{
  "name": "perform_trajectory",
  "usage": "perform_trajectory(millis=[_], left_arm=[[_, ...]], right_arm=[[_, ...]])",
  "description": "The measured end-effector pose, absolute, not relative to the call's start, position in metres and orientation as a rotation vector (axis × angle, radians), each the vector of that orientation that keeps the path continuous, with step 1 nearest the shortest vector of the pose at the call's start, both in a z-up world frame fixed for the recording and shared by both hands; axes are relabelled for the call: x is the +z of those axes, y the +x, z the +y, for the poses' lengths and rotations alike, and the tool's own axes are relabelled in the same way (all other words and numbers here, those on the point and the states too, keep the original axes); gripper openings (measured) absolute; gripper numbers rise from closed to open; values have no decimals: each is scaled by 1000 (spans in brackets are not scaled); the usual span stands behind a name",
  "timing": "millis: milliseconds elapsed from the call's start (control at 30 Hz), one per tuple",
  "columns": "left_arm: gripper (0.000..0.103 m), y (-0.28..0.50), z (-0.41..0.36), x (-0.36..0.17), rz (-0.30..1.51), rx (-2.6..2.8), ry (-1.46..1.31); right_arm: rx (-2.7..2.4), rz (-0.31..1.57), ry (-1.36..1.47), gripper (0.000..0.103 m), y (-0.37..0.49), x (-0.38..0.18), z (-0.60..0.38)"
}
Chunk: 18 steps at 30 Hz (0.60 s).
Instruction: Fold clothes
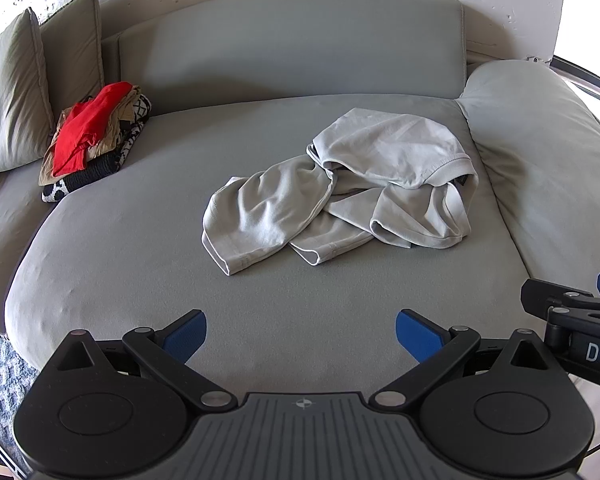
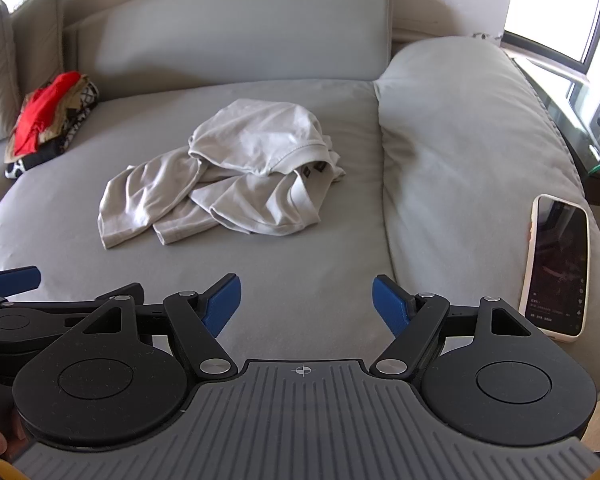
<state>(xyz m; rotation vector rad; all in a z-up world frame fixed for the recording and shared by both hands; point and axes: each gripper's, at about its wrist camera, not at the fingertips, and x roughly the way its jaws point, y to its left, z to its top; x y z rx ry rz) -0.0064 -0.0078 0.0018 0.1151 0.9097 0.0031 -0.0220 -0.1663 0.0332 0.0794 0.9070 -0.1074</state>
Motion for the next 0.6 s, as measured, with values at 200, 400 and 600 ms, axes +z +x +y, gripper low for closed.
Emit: perform_trajectory(millis=[200, 400, 600], left_arm=[[101, -6, -8, 2, 912, 4, 114], [101, -5, -6, -2, 919, -7, 104], [102, -2, 2, -10, 938, 11, 77]], right_arm=[[-109, 909, 79, 78, -22, 33, -166], [-104, 920, 85, 78, -21, 30, -166], [-93, 929, 81, 81, -19, 25, -166]])
